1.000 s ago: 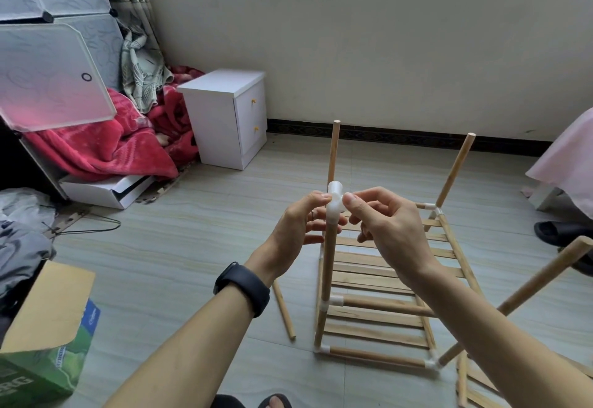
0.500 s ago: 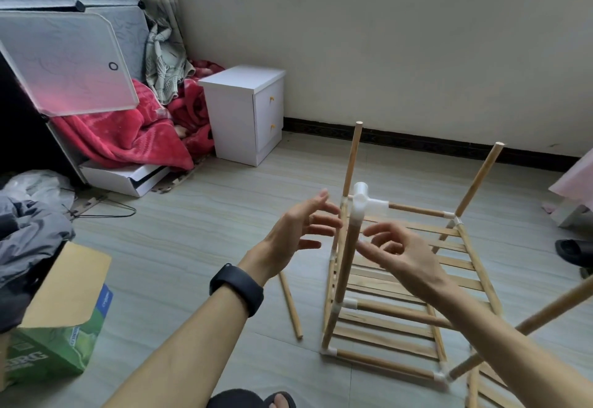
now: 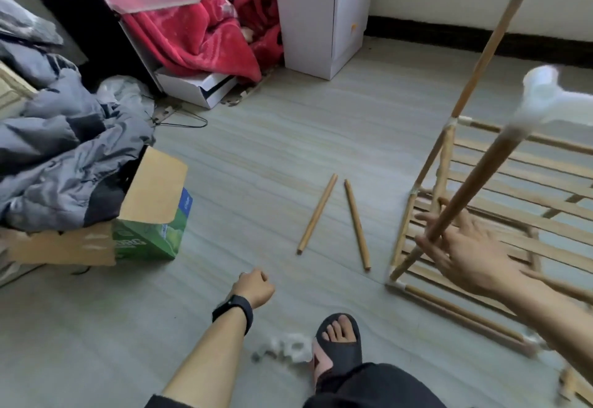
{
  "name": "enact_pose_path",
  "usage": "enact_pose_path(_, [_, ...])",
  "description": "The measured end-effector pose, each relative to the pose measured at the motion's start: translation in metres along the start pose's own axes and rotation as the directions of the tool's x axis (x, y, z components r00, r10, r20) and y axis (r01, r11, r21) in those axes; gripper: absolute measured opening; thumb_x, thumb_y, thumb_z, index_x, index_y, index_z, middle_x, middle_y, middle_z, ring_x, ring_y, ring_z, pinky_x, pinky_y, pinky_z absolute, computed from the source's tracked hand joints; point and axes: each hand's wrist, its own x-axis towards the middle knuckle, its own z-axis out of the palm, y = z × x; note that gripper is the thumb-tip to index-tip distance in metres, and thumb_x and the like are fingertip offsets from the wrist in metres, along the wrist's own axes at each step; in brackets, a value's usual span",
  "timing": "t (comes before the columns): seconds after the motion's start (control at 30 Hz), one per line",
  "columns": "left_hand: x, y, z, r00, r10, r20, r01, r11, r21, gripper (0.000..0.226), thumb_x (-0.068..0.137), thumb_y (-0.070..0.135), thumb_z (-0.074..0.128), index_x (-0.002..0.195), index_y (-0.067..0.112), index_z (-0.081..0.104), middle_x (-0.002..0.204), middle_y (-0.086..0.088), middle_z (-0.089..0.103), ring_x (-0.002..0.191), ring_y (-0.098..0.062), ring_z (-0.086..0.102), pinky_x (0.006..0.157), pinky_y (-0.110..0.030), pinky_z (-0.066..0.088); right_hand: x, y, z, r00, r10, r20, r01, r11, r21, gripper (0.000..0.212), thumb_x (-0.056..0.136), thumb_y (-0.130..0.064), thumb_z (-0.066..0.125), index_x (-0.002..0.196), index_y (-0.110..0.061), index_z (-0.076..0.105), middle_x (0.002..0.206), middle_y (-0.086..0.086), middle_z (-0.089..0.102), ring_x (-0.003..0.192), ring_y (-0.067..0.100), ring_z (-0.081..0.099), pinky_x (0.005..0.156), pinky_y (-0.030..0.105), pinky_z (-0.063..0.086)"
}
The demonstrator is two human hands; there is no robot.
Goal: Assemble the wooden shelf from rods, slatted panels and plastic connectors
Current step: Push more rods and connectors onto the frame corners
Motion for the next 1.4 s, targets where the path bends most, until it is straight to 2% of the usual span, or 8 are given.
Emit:
enact_pose_path(0.27, [-0.012,-0.03,0.072,0.968,-0.148,0.202,0.129,0.986,0.105,0.041,0.074,0.004,0.056,0.105,0.03,0.056,0.129,-0.007,0.028,0.103,-0.034,0.056,0.089,-0.034,0.054,0.004,-0.01,0.006,0.995,0.038,-0.09,-0.043,0.998,-0.055,0.062,0.097,-0.066,0.022,0.151,-0.041,0.037,0.165,0.007,0.017,0.146,0.034,0.026,0.117,0.049,0.024])
enact_pose_path(0.43, [-0.016,-0.03,0.082,0.968,-0.112,0.223,0.07,0.98,0.188,0.048,0.071,0.006,0.067,0.111,0.026,0.049,0.128,-0.007,0.026,0.108,-0.031,0.042,0.083,-0.032,0.047,0.001,-0.011,0.006,0.995,0.054,-0.087,-0.058,0.997,-0.047,0.061,0.097,-0.067,0.023,0.15,-0.042,0.039,0.163,0.009,0.02,0.143,0.037,0.029,0.116,0.051,0.025])
enact_pose_path(0.6, [-0.021,-0.046,0.089,0.956,-0.159,0.247,0.037,0.9,0.434,0.07,0.078,0.028,0.084,0.133,0.019,0.043,0.147,-0.011,0.021,0.131,-0.035,0.04,0.103,-0.046,0.049,0.001,-0.013,0.005,0.995,0.042,-0.095,-0.045,0.999,-0.026,0.061,0.097,-0.067,0.023,0.148,-0.04,0.043,0.162,0.008,0.02,0.144,0.037,0.029,0.115,0.052,0.025])
enact_pose_path(0.83, [-0.022,-0.057,0.08,0.988,0.052,0.144,-0.121,0.84,0.528,0.028,0.101,0.024,0.051,0.126,0.012,0.055,0.133,-0.011,0.055,0.119,-0.032,0.058,0.097,-0.038,0.049,0.001,-0.01,0.004,0.996,0.043,-0.084,-0.043,0.999,-0.003,0.061,0.095,-0.069,0.024,0.145,-0.041,0.045,0.164,0.007,0.017,0.145,0.037,0.027,0.117,0.054,0.025])
enact_pose_path(0.97, [-0.017,-0.029,0.03,0.999,0.032,-0.023,-0.025,0.967,0.254,0.018,0.099,0.015,0.052,0.108,0.015,0.067,0.121,-0.008,0.066,0.111,-0.027,0.063,0.096,-0.035,0.052,-0.001,-0.007,-0.002,0.999,0.024,-0.04,-0.024,1.0,-0.003,0.062,0.094,-0.071,0.023,0.146,-0.044,0.043,0.165,0.003,0.011,0.144,0.037,0.027,0.119,0.053,0.024])
enact_pose_path(1.1, [-0.027,0.039,-0.034,0.971,0.149,-0.189,-0.182,0.969,-0.168,0.006,0.094,0.016,0.067,0.097,0.013,0.07,0.1,-0.009,0.073,0.097,-0.025,0.068,0.092,-0.036,0.055,-0.004,-0.01,-0.012,1.0,-0.002,0.02,0.002,1.0,-0.023,0.058,0.097,-0.068,0.029,0.149,-0.044,0.04,0.164,0.004,0.013,0.143,0.036,0.029,0.118,0.054,0.03])
enact_pose_path(1.27, [-0.098,0.156,-0.093,0.869,0.433,-0.238,-0.475,0.599,-0.644,0.01,0.096,0.004,0.065,0.105,0.006,0.068,0.099,-0.016,0.069,0.077,-0.02,0.07,0.078,-0.032,0.062,-0.027,-0.016,-0.025,0.996,-0.074,0.042,0.078,0.993,-0.087,0.059,0.096,-0.071,0.035,0.146,-0.043,0.046,0.16,0.001,0.014,0.137,0.028,0.039,0.114,0.045,0.037])
enact_pose_path(1.4, [-0.167,0.232,-0.118,0.743,0.641,-0.194,-0.428,0.232,-0.874,0.012,0.094,0.005,0.067,0.106,0.006,0.067,0.089,-0.01,0.075,0.077,-0.022,0.073,0.074,-0.034,0.063,-0.048,-0.019,-0.036,0.985,-0.137,0.106,0.137,0.991,0.013,0.057,0.084,-0.069,0.064,0.135,-0.046,0.057,0.157,-0.007,0.021,0.134,0.02,0.042,0.111,0.042,0.043])
